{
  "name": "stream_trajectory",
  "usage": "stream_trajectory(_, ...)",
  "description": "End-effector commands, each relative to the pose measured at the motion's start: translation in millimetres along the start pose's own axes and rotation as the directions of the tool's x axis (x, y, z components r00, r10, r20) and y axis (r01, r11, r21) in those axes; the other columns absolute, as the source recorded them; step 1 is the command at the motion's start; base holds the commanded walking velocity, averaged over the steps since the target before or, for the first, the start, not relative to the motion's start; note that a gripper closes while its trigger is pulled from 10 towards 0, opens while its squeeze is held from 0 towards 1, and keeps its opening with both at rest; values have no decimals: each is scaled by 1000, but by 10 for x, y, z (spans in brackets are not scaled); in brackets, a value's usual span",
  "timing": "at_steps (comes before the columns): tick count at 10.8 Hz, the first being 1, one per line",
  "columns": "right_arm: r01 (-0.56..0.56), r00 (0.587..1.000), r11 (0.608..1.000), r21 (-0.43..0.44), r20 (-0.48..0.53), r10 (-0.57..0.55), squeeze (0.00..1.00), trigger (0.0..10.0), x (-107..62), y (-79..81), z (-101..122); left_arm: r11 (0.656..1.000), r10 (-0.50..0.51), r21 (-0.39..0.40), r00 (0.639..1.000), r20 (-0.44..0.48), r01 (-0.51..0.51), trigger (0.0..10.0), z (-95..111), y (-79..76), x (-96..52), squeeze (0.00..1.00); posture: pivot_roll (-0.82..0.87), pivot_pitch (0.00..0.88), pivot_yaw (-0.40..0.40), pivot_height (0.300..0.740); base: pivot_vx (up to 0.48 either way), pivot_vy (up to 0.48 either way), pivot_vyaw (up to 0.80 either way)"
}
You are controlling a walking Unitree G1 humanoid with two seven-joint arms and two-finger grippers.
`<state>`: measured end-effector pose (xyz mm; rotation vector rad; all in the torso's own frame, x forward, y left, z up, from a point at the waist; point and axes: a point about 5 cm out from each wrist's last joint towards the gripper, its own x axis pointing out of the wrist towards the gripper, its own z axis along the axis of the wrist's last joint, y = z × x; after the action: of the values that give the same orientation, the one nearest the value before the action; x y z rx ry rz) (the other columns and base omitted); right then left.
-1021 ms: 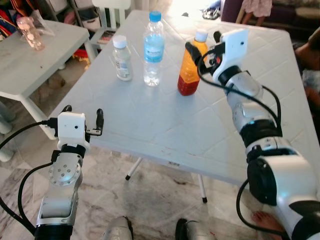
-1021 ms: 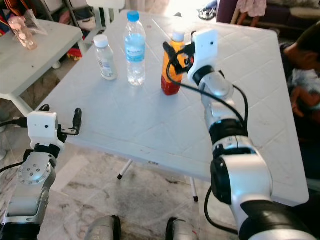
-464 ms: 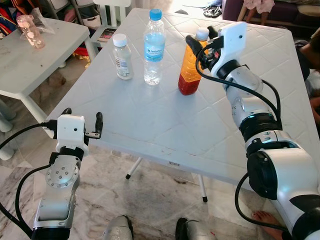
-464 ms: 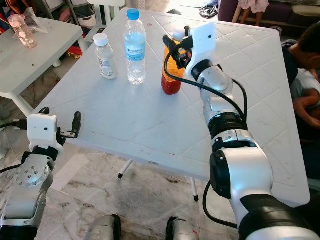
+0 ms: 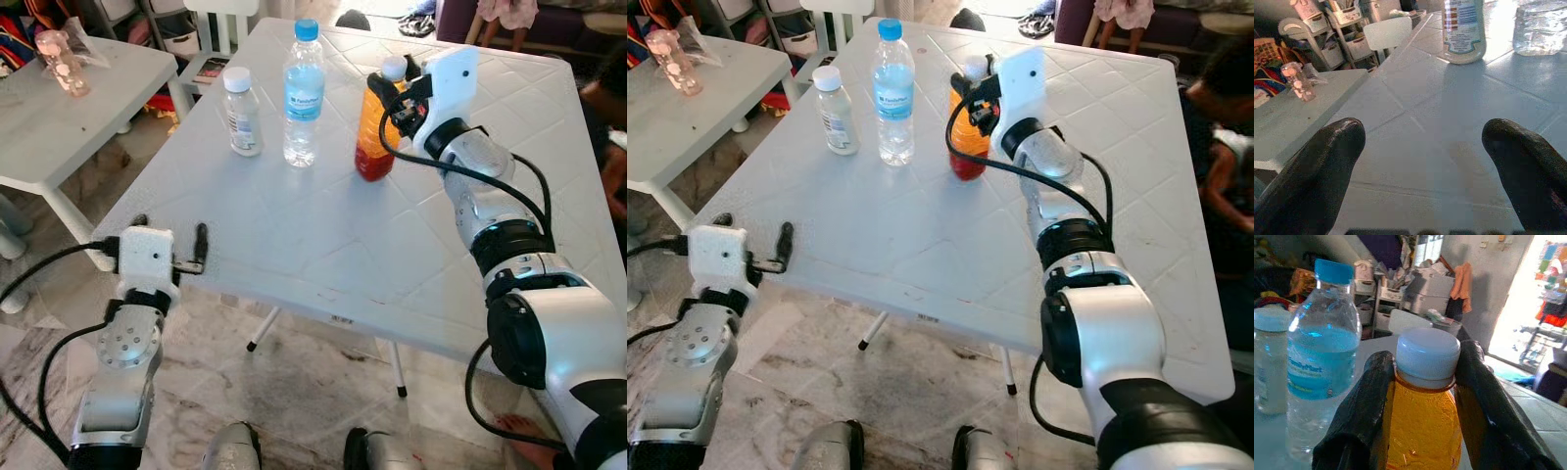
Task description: Restocking fridge
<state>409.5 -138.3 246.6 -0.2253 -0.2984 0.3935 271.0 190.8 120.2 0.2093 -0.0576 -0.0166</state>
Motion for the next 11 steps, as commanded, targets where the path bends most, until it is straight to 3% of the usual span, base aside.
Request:
stream_trajectory(1, 6, 998, 1000, -29, -69, -8, 0, 0, -81, 9, -170, 1000, -4, 2, 1000, 0, 4, 10000, -3, -14, 20, 0, 248, 120, 1, 740, 0, 0, 0)
stream_trajectory(4, 81, 997, 997, 2, 18, -81, 0, 0, -155, 56, -147, 1000, -7, 0, 1000, -2, 7, 10000, -1, -53, 80, 0, 226, 114, -15, 740, 0, 0, 0)
stream_trajectory(6, 136, 986, 985, 108, 81, -145, 0, 0, -369, 168, -154, 999, 26, -25, 1000, 10, -25, 10000, -1, -74, 116, 0, 194, 100, -37, 740, 0, 0, 0)
stream_trajectory(7, 150, 984, 975, 162, 74, -164, 0, 4941, -482, 233, -190, 999, 30, -32, 999, 11, -30, 10000, -5, -95, 118, 0, 186, 96, -39, 740, 0, 0, 0)
stream_trajectory(8, 148, 986, 970, 194, 50, -161, 0, 10000, -660, 427, -280, 998, 31, -48, 999, 9, -31, 10000, -16, -127, 106, 0, 178, 87, -46, 740, 0, 0, 0)
stream_trajectory(11, 112, 993, 962, 249, 19, -121, 0, 10000, -990, 795, -272, 991, 89, -98, 996, -28, -92, 10000, -77, -126, 91, 0, 162, 71, -63, 740, 0, 0, 0)
